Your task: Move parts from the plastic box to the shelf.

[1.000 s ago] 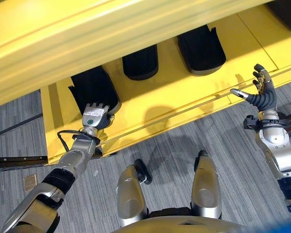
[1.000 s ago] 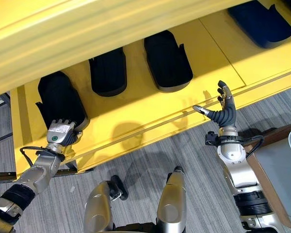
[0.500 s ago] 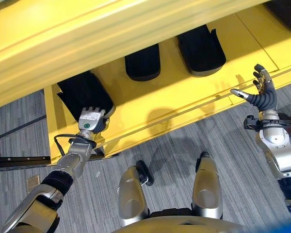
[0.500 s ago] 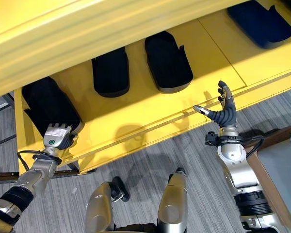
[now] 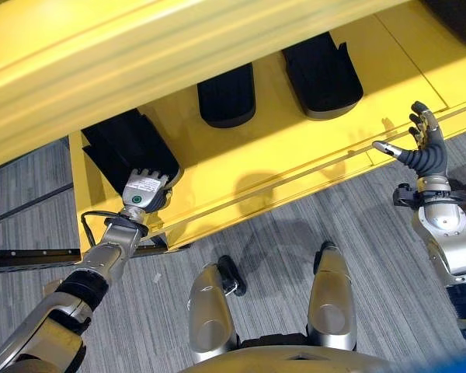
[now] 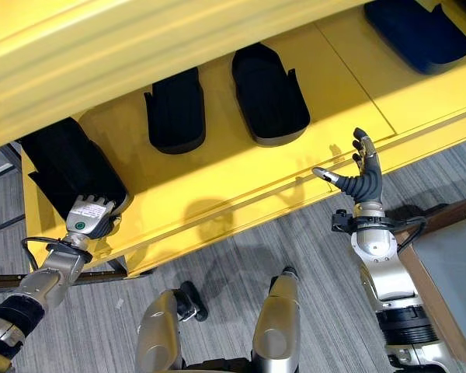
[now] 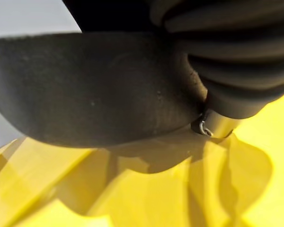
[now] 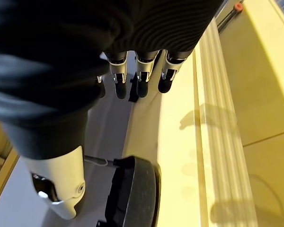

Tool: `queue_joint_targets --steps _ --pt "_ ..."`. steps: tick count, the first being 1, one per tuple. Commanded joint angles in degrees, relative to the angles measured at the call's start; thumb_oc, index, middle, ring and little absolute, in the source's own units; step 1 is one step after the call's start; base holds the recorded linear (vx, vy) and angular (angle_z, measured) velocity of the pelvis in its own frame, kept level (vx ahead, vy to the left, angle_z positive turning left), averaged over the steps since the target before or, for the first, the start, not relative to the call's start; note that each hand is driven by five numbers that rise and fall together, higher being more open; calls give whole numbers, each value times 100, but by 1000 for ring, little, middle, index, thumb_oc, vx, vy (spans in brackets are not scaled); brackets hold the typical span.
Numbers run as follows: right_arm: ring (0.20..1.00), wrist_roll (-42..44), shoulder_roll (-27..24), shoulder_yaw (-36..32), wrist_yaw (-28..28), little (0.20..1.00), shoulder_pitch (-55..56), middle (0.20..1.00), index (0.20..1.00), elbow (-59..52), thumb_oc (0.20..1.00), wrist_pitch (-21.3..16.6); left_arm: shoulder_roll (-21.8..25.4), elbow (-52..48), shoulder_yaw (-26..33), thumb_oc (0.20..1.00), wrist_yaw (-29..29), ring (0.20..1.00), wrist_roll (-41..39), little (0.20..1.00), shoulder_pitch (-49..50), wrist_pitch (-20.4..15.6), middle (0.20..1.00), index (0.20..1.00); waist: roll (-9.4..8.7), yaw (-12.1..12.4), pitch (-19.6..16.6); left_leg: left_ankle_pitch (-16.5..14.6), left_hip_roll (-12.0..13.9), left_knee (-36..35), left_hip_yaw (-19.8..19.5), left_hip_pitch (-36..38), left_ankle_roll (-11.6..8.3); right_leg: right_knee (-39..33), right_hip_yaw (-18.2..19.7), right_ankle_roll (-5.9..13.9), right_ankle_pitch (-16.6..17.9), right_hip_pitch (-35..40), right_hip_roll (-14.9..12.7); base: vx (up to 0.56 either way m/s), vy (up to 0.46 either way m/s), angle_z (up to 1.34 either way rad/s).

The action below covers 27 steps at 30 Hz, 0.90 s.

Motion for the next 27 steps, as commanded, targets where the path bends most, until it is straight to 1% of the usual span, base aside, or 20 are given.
queue_joint_targets --steps 1,3,4,5,6,7,13,15,21,23,27 --pt "1000 81 -290 -248 7 1000 -366 1000 1000 88 1000 -153 396 261 -199 200 -201 200 285 200 420 -123 200 200 -166 -26 -75 -447 -552 -273 362 526 595 430 -273 -411 -260 27 350 0 69 -1" --pt "1000 71 -300 -269 35 1000 -363 1000 1000 95 1000 -152 465 197 -212 200 -294 200 294 200 392 -187 200 200 -155 -36 -72 -460 -572 -268 367 525 604 425 -264 -409 -253 23 353 -3 66 -4" --pt "1000 77 -326 -271 59 1000 -387 1000 1000 103 1000 -132 538 152 -231 200 -357 200 191 200 366 -308 200 200 -147 -43 -69 -472 -586 -265 376 524 610 417 -253 -402 -244 16 352 -5 64 -4" --pt "1000 81 -339 -278 74 1000 -382 1000 1000 99 1000 -127 565 135 -239 200 -365 200 167 200 366 -357 200 200 -147 -50 -65 -478 -590 -261 382 524 616 409 -250 -397 -234 14 350 -5 49 -3" --pt "1000 82 -340 -281 77 1000 -380 1000 1000 97 1000 -127 570 131 -240 200 -369 200 157 200 366 -364 200 200 -147 -50 -65 -480 -590 -260 383 523 617 408 -249 -395 -232 13 350 -10 40 -2" --pt "1000 86 -362 -283 79 1000 -381 1000 1000 101 1000 -123 622 123 -256 200 -428 200 205 200 352 -488 200 200 -143 -56 -58 -490 -596 -250 392 515 625 394 -249 -393 -226 9 347 -12 34 -1" --pt "1000 124 -443 -276 83 1000 -430 1000 1000 121 1000 -119 783 75 -326 200 -426 200 208 200 364 -770 200 200 -123 -75 -41 -509 -623 -233 401 494 642 401 -224 -379 -189 -27 338 -8 42 -1" --pt "1000 135 -473 -273 88 1000 -432 1000 1000 123 1000 -100 865 33 -339 200 -479 200 180 200 351 -907 200 200 -114 -81 -34 -523 -638 -237 410 507 655 397 -220 -369 -178 -21 334 2 38 -3" --pt "1000 142 -517 -254 106 1000 -497 1000 1000 167 1000 -90 1000 -147 -442 200 -660 200 27 200 298 -1174 200 200 -87 -100 -16 -548 -667 -224 420 506 677 397 -203 -374 -170 -38 336 1 14 0" --pt "1000 156 -553 -250 121 1000 -530 1000 1000 166 1000 -64 1056 -190 -473 200 -696 200 -11 200 287 -1196 200 200 -79 -108 -12 -552 -684 -234 428 517 679 370 -199 -376 -174 -28 345 4 46 -1" --pt "1000 132 -573 -252 136 1000 -508 1000 1000 148 1000 -91 1060 -167 -449 200 -784 200 -212 200 282 -1006 200 200 -74 -119 -6 -571 -697 -226 435 523 698 402 -176 -362 -150 -50 342 0 0 0"
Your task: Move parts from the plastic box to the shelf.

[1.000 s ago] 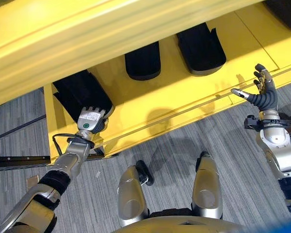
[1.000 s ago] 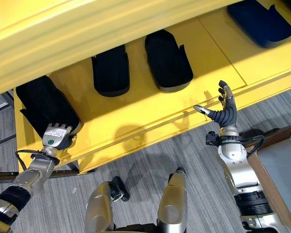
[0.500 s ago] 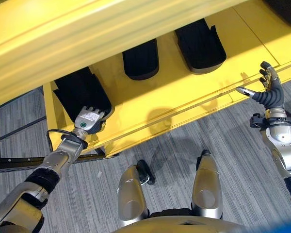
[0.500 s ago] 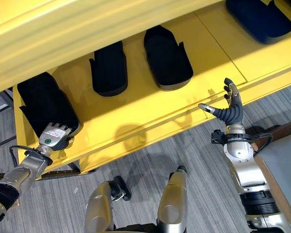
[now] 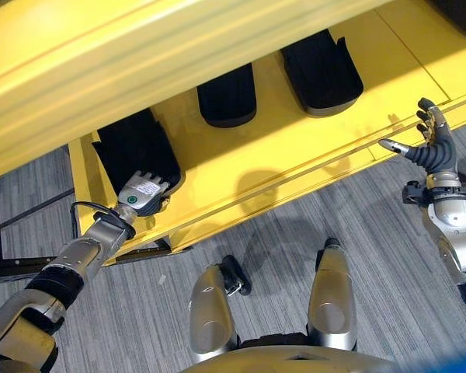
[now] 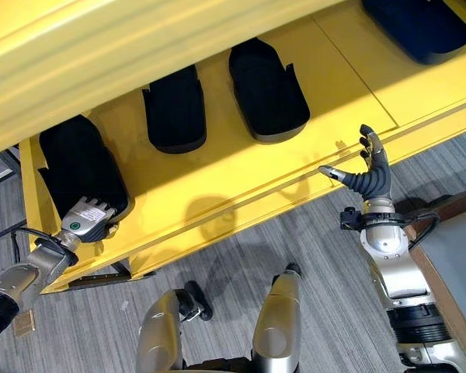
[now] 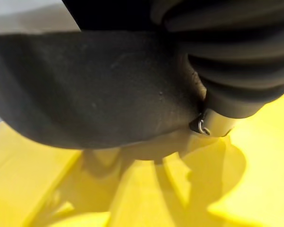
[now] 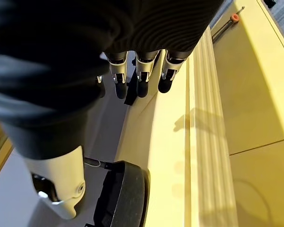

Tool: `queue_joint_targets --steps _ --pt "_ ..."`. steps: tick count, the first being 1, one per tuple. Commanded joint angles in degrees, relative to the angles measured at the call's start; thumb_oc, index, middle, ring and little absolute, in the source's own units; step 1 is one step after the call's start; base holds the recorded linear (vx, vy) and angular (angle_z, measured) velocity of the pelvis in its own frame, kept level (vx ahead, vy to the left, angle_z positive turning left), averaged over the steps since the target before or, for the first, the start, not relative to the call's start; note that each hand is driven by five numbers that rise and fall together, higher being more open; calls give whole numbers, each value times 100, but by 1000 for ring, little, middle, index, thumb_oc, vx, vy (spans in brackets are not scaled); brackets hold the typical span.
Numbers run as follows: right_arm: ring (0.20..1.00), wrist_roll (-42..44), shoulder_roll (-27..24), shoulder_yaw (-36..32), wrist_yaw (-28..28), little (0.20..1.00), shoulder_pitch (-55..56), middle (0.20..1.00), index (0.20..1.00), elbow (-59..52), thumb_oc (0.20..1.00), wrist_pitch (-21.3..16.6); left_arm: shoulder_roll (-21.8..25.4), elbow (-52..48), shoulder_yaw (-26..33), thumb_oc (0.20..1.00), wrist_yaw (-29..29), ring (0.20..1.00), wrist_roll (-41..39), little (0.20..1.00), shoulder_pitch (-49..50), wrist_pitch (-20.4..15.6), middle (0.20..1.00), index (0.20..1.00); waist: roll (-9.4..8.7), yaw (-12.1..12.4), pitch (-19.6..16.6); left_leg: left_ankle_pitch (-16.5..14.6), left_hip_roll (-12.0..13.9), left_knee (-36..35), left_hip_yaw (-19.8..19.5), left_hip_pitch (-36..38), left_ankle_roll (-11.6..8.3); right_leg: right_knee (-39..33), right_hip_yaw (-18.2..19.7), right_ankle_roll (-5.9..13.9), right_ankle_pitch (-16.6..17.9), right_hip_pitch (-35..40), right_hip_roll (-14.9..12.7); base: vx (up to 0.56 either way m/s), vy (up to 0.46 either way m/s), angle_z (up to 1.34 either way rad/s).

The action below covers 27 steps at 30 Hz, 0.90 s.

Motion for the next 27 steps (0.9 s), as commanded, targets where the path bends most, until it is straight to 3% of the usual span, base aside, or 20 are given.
queue_joint_targets --steps 1,5,6,7,13,20,23,27 --pt "1000 65 -198 -243 32 1000 -478 1000 1000 134 1000 -236 205 96 -198 200 -218 200 -89 200 347 110 200 200 -121 0 -28 -467 -610 -263 312 518 632 546 -307 -462 -231 -33 411 0 0 0" --pt "1000 33 -162 -227 34 1000 -482 1000 1000 144 1000 -248 135 179 -189 200 -187 200 -82 200 378 161 200 200 -131 11 -34 -471 -615 -271 313 521 645 559 -310 -461 -226 -33 412 0 0 0" --pt "1000 41 -169 -219 27 1000 -492 1000 1000 135 1000 -244 117 197 -185 517 -175 517 -123 517 388 249 517 517 -135 17 -30 -471 -610 -266 312 517 649 570 -316 -462 -228 -34 412 0 0 0" --pt "1000 23 -151 -222 13 1000 -482 1000 1000 129 1000 -249 63 246 -141 1000 -253 1000 -267 1000 435 512 1000 1000 -141 40 -32 -473 -613 -263 301 515 655 582 -322 -467 -235 -31 417 0 0 0" --pt "1000 -44 -64 -217 -54 1000 -433 1000 1000 129 1000 -281 -304 593 98 1000 -139 1000 -835 1000 600 885 1000 1000 -180 104 -41 -467 -603 -254 263 507 675 647 -351 -473 -240 -29 421 0 -15 0" --pt "1000 -89 30 -249 -102 1000 -347 1000 1000 116 1000 -302 -607 800 385 1000 145 1000 -629 1000 696 836 1000 1000 -226 170 -72 -462 -573 -246 235 500 685 672 -398 -480 -239 -9 420 1 -19 0" --pt "1000 -125 74 -250 -127 1000 -310 1000 1000 125 1000 -313 -739 945 464 1000 276 1000 -789 1000 719 1011 1000 1000 -241 179 -85 -460 -578 -260 228 524 691 708 -399 -479 -243 -6 427 0 0 0" --pt "1000 -160 110 -238 -158 1000 -246 1000 1000 136 1000 -355 -863 998 570 1000 561 1000 -923 1000 745 966 1000 1000 -253 185 -94 -466 -572 -253 225 530 687 720 -400 -479 -259 1 423 0 0 0"
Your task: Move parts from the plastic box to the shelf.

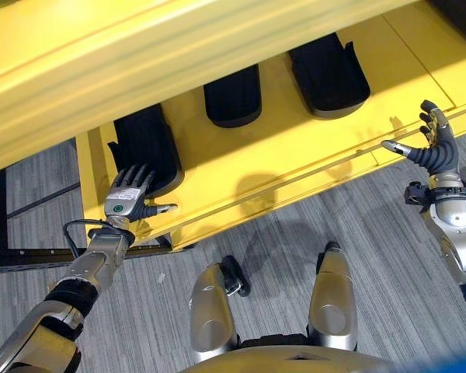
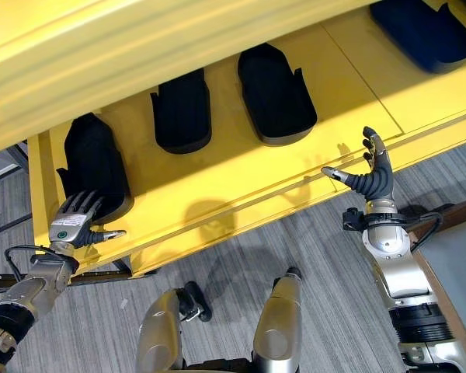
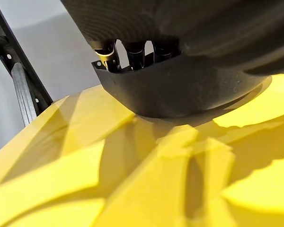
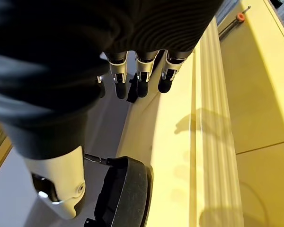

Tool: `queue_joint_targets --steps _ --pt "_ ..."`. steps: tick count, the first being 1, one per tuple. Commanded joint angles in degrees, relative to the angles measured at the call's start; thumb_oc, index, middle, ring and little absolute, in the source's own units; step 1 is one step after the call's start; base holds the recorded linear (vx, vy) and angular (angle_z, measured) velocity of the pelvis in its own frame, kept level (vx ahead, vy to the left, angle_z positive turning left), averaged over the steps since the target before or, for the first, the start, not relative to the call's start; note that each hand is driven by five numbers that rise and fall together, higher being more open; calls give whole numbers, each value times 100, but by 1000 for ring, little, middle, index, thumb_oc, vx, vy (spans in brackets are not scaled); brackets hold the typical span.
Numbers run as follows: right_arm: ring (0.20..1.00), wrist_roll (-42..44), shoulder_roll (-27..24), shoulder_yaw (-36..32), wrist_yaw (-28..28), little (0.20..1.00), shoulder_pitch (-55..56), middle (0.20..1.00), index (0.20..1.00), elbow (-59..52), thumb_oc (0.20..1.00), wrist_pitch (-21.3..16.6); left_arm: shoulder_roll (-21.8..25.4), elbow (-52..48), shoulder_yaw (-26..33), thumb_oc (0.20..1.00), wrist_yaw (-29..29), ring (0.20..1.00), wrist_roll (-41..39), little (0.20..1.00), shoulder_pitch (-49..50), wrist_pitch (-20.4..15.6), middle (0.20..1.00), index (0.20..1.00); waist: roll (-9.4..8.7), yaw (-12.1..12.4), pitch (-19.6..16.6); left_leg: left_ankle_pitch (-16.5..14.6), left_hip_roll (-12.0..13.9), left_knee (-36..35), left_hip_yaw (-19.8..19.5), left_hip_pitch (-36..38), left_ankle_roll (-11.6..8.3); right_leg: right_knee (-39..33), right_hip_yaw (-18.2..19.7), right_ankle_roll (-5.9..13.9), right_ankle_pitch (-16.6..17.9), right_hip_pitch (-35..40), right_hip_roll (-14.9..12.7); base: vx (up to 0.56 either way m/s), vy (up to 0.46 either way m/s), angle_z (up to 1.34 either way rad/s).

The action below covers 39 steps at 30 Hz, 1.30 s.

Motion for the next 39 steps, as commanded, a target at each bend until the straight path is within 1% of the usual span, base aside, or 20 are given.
queue_joint_targets --steps 1,6,10,13,14,15,17,18,20,24,26,30,31,33,34,35,36,37,38,39 --pt "1000 -109 86 -234 -139 1000 -240 1000 1000 0 1000 -355 -23 179 -54 1000 263 1000 -2 1000 397 -19 1000 1000 -157 17 -25 -449 -586 -321 271 532 663 688 -391 -471 -261 -45 409 0 0 0" --pt "1000 -139 105 -246 -175 1000 -184 1000 1000 9 1000 -388 -14 -54 88 1000 605 1000 -88 1000 455 -83 1000 1000 -160 44 -29 -462 -589 -303 267 520 671 706 -397 -473 -269 -59 402 0 0 0" --pt "1000 -145 160 -244 -254 1000 -86 1000 1000 23 1000 -461 -84 -326 405 1000 1522 1000 -371 1000 528 -1 1000 1000 -189 101 -34 -466 -601 -301 248 516 683 713 -404 -475 -271 -63 395 0 0 0" --pt "1000 -196 253 -281 -345 1000 69 1000 1000 16 1000 -557 -158 -631 844 1000 2279 1000 -682 1000 620 -61 1000 1000 -216 173 -40 -473 -617 -295 213 505 685 711 -426 -476 -286 -59 383 -11 -44 7" --pt "1000 -266 380 -312 -434 1000 221 1000 1000 -11 1000 -637 -257 -910 1224 1000 2743 1000 -862 1000 697 -192 1000 1000 -244 236 -43 -479 -637 -289 169 499 684 712 -443 -470 -294 -51 375 -19 -75 6" --pt "1000 -287 440 -302 -481 1000 280 1000 1000 -25 1000 -672 -336 -1026 1381 1000 3039 1000 -888 1000 743 -321 1000 1000 -268 261 -44 -482 -639 -275 151 490 688 725 -456 -466 -290 -52 367 -19 -77 5" --pt "1000 -348 526 -269 -588 1000 354 1000 1000 -27 1000 -750 -437 -1173 1588 1000 3371 1000 -839 1000 756 -522 1000 1000 -302 304 -49 -490 -646 -269 122 486 694 744 -474 -460 -287 -55 356 -9 -64 10" --pt "1000 -396 589 -258 -665 1000 410 1000 1000 -33 1000 -800 -499 -1299 1746 1000 3595 1000 -805 1000 796 -713 1000 1000 -331 333 -56 -493 -654 -271 98 488 697 743 -489 -455 -292 -42 352 1 -72 11" --pt "1000 -415 651 -249 -724 1000 477 1000 1000 -42 1000 -838 -571 -1510 1944 1000 3881 1000 -689 1000 823 -962 1000 1000 -363 369 -59 -502 -657 -269 64 492 701 741 -509 -451 -297 -26 354 4 -64 16" --pt "1000 -450 733 -256 -791 1000 550 1000 1000 -78 1000 -844 -662 -1815 2172 1000 4062 1000 -740 1000 924 -1171 1000 1000 -393 417 -55 -516 -663 -260 21 482 705 740 -531 -441 -292 -19 357 -3 -52 6" --pt "1000 -450 813 -236 -896 1000 607 1000 1000 -92 1000 -865 -777 -2081 2325 1000 4112 1000 -714 1000 1025 -1371 1000 1000 -428 468 -51 -524 -670 -263 -23 483 714 716 -561 -435 -288 15 370 -4 -71 5" --pt "1000 -481 889 -234 -997 1000 665 1000 1000 -88 1000 -946 -899 -2305 2379 1000 4103 1000 -578 1000 1098 -1629 1000 1000 -460 499 -32 -528 -674 -282 -62 489 727 728 -578 -435 -295 23 393 -10 -47 7" --pt "1000 -555 919 -235 -1105 1000 677 1000 1000 -95 1000 -986 -923 -2379 2384 1000 4080 1000 -557 1000 1110 -1764 1000 1000 -468 506 -25 -530 -675 -289 -71 492 734 726 -582 -434 -290 29 402 -15 -53 7" --pt "1000 -669 954 -231 -1248 1000 693 1000 1000 -91 1000 -1026 -945 -2516 2363 1000 4052 1000 -568 1000 1122 -1908 1000 1000 -480 518 -20 -530 -670 -305 -83 498 735 721 -590 -426 -288 40 412 -18 -67 5" --pt "1000 -970 1003 -272 -1590 1000 719 1000 1000 -130 1000 -1074 -985 -2736 2358 1000 3895 1000 -737 1000 1166 -2226 1000 1000 -490 529 3 -508 -670 -385 -95 524 731 673 -598 -408 -271 64 441 -26 -82 4" --pt "1000 -1120 1017 -291 -1775 1000 732 1000 1000 -149 1000 -1102 -1007 -2842 2353 1000 3818 1000 -847 1000 1193 -2359 1000 1000 -489 535 15 -493 -671 -426 -100 534 728 658 -602 -403 -267 70 452 -26 -72 3" --pt "1000 -1179 1026 -297 -1860 1000 741 1000 1000 -162 1000 -1111 -1017 -2896 2357 1000 3763 1000 -917 1000 1212 -2390 1000 1000 -487 540 21 -483 -672 -448 -101 542 726 648 -605 -402 -263 76 458 -22 -37 3" --pt "1000 -1305 1053 -326 -2070 1000 766 1000 1000 -204 1000 -1129 -1051 -3022 2364 1000 3681 1000 -1067 1000 1266 -2447 1000 1000 -487 545 38 -460 -677 -501 -104 563 723 624 -611 -400 -257 92 472 -23 -43 2" --pt "1000 -1531 1089 -398 -2411 1000 800 1000 1000 -271 1000 -1206 -1095 -3181 2385 1000 3584 1000 -1333 1000 1350 -2634 1000 1000 -483 551 53 -428 -689 -584 -110 598 719 585 -614 -391 -247 114 496 -20 -39 1" --pt "1000 -1558 1094 -397 -2449 1000 807 1000 1000 -278 1000 -1215 -1093 -3201 2394 1000 3564 1000 -1361 1000 1362 -2652 1000 1000 -483 553 53 -422 -690 -596 -109 606 718 577 -614 -391 -243 120 499 -32 -57 0"
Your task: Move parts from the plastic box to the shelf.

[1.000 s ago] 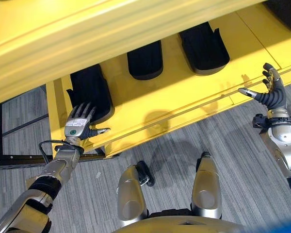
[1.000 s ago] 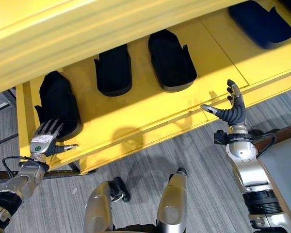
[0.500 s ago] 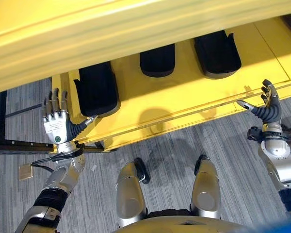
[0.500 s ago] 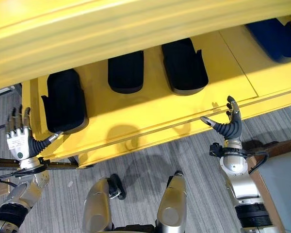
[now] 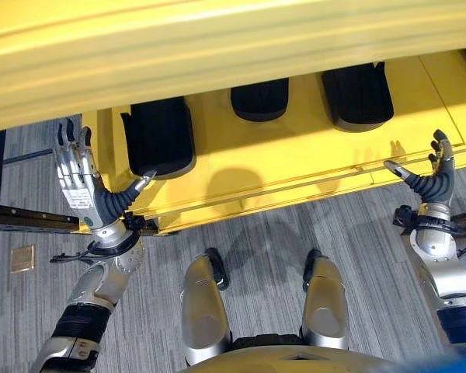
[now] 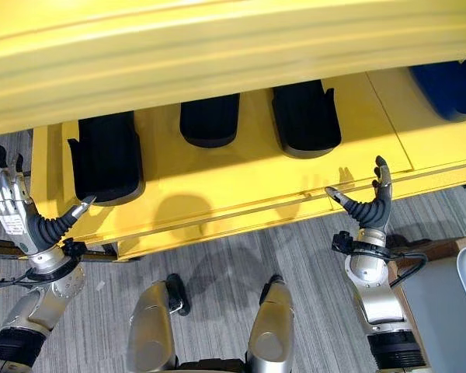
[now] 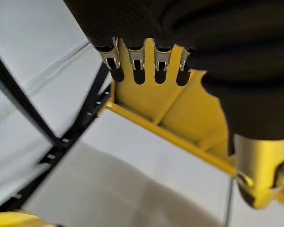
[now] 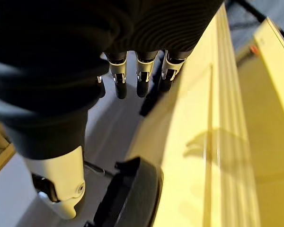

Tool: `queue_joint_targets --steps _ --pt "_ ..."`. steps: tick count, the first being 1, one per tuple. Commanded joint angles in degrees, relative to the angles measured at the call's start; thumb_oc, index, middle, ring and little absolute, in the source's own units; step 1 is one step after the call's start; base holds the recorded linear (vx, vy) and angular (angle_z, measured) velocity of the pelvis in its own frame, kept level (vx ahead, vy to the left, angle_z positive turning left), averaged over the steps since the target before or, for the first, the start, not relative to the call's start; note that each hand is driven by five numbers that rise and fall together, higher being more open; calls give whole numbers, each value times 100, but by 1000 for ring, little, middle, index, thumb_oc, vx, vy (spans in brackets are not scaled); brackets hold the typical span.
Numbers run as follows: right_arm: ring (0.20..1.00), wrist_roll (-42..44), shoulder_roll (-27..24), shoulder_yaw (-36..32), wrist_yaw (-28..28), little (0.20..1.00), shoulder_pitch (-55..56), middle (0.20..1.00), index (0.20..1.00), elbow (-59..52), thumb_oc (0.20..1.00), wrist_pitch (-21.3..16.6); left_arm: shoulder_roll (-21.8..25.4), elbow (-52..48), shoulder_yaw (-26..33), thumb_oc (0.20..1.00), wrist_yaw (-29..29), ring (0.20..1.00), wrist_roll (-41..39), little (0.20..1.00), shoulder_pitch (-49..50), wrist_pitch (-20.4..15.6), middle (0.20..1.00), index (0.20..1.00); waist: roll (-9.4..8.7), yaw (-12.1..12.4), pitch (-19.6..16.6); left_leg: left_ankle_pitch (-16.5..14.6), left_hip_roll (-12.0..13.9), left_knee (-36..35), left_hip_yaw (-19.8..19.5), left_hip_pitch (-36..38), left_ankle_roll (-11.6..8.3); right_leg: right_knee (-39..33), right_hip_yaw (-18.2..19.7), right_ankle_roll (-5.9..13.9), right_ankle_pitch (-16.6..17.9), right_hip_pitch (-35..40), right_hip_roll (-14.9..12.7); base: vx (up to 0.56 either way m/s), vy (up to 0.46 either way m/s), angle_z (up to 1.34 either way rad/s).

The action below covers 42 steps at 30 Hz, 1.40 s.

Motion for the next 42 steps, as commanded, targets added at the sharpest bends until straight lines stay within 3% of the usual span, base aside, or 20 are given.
queue_joint_targets --steps 1,5,8,14,16,19,21,23,25,28,30,33,37,38,40,42 --pt "1000 -749 129 -422 -975 1000 -27 1000 1000 -371 1000 -619 7 -564 242 1000 -44 1000 -551 1000 194 -673 1000 1000 1 25 -1 -552 -675 -520 307 805 711 569 -167 -388 -195 -59 481 -34 -50 1" --pt "1000 -1473 133 -536 -1203 1000 -14 1000 1000 -588 1000 -893 -85 -922 267 1000 -337 1000 -978 1000 318 -1130 1000 1000 14 71 34 -466 -680 -678 283 835 669 427 -205 -423 -236 1 546 -38 -60 0" --pt "1000 -2023 24 -509 -1253 1000 -89 1000 1000 -921 1000 -845 -161 -1323 216 1000 -543 1000 -1148 1000 408 -1305 1000 1000 4 149 79 -385 -656 -787 255 842 602 304 -278 -459 -273 78 596 -57 -139 3" --pt "1000 -2786 -664 -137 -614 1000 -445 1000 1000 -1406 1000 -848 -212 -2132 325 1000 -1328 1000 -2237 1000 537 -1782 1000 1000 -118 468 145 1 -483 -1162 111 797 297 25 -622 -611 -354 324 733 -53 -193 19" --pt "1000 -2747 -792 40 61 1000 -590 1000 1000 -1466 1000 -874 -198 -2275 414 1000 -1572 1000 -2512 1000 552 -1832 1000 1000 -132 550 145 134 -441 -1296 69 813 206 24 -729 -662 -410 405 756 14 -165 10" --pt "1000 -2551 -938 333 645 1000 -701 1000 1000 -1568 1000 -695 -173 -2470 523 1000 -2071 1000 -2834 1000 560 -1961 1000 1000 -170 621 145 384 -282 -1561 262 887 75 -62 -955 -695 -430 572 744 43 -163 22" --pt "1000 -2257 -1061 491 1035 1000 -754 1000 1000 -1641 1000 -405 -147 -2634 580 1000 -2614 1000 -3329 1000 536 -2037 1000 1000 -187 614 147 661 -38 -1794 645 933 -56 -96 -1246 -727 -457 697 697 16 -211 59" --pt "1000 -1966 -1134 579 1241 1000 -774 1000 1000 -1690 1000 -211 -140 -2706 581 1000 -2802 1000 -3466 1000 471 -2164 1000 1000 -174 538 147 862 192 -1956 1120 1043 -114 -71 -1526 -751 -482 745 656 -18 -154 140" --pt "1000 -1935 -1154 774 1557 1000 -889 1000 1000 -1683 1000 127 -122 -2783 523 1000 -2946 1000 -3699 1000 345 -2150 1000 1000 -137 536 147 995 262 -2015 1276 1036 -152 47 -1682 -758 -549 732 568 -10 -27 128" --pt "1000 -2219 -1153 1120 1640 1000 -1156 1000 1000 -1515 1000 213 -106 -2795 472 1000 -2931 1000 -3733 1000 218 -2024 1000 1000 -124 563 147 865 241 -1734 1168 901 -81 237 -1656 -770 -612 637 475 -6 7 26" --pt "1000 -2250 -1113 1385 1782 1000 -1427 1000 1000 -1447 1000 340 -66 -2846 472 1000 -2812 1000 -3668 1000 189 -1877 1000 1000 -142 642 147 661 198 -1398 821 783 -34 292 -1481 -781 -624 584 473 9 25 -24" --pt "1000 -2275 -1015 1771 2130 1000 -1900 1000 1000 -1419 1000 580 -45 -3006 537 1000 -2442 1000 -3495 1000 282 -1482 1000 1000 -235 821 147 249 -10 -843 42 762 -1 121 -1017 -747 -498 583 511 44 100 -45" --pt "1000 -2298 -903 2106 2370 1000 -2393 1000 1000 -1479 1000 789 -123 -3187 638 1000 -2057 1000 -3364 1000 465 -1128 1000 1000 -282 1006 145 66 -247 -121 -866 655 -21 -62 -582 -784 -434 658 666 24 104 -88" --pt "1000 -2308 -854 2199 2386 1000 -2551 1000 1000 -1497 1000 876 -178 -3254 718 1000 -2094 1000 -3362 1000 526 -1047 1000 1000 -275 1048 131 45 -303 -168 -872 689 94 -125 -592 -821 -326 649 659 47 118 -43" --pt "1000 -2256 -765 2262 2406 1000 -2652 1000 1000 -1522 1000 1080 -179 -3307 768 1000 -2221 1000 -3454 1000 555 -914 1000 1000 -258 1047 24 -57 -280 -435 -830 895 71 -170 -562 -741 -331 704 654 90 46 -53" --pt "1000 -2246 -576 2301 2294 1000 -2704 1000 1000 -1493 1000 1477 -178 -3274 732 1000 -2469 1000 -3553 1000 483 -819 1000 1000 -270 1034 -67 -43 -227 -1049 -528 1194 55 -374 -726 -645 -211 806 616 48 -14 -5"
